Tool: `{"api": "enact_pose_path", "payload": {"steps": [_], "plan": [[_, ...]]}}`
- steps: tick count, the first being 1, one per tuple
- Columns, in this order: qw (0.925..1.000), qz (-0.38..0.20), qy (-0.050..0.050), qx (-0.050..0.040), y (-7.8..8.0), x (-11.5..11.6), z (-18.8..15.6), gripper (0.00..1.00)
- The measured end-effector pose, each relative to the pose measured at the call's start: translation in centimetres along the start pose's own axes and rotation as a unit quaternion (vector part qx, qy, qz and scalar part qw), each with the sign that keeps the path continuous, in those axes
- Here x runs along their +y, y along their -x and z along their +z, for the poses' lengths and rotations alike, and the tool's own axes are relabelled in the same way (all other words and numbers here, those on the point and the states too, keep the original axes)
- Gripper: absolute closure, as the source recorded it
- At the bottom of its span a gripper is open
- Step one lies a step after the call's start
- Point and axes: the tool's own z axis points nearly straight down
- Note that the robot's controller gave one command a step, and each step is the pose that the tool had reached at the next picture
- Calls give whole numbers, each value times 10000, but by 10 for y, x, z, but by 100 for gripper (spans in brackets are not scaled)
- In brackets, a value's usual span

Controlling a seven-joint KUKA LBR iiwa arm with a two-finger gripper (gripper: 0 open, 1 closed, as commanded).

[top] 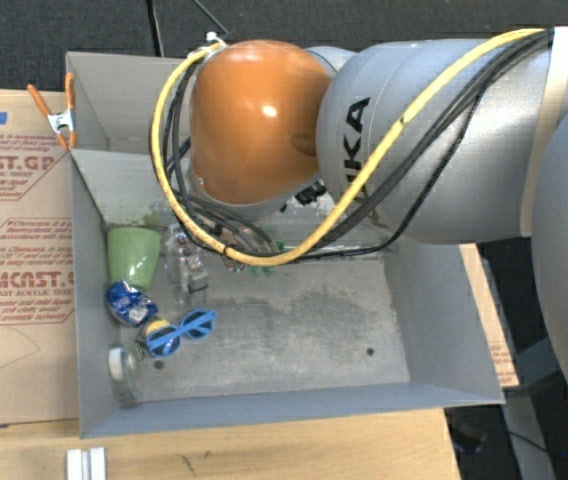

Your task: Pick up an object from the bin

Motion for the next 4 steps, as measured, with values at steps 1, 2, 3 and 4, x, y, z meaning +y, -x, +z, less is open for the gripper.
{"api": "enact_pose_path", "payload": {"steps": [1, 2, 3, 4], "plan": [[9897, 1427, -20, 68, 13, -17, 74, 100], [9899, 1419, -16, 47, 14, -16, 72, 0], [9731, 2301, -31, 89, -19, -42, 199, 0], [9733, 2297, -19, 59, -17, -42, 195, 100]]}}
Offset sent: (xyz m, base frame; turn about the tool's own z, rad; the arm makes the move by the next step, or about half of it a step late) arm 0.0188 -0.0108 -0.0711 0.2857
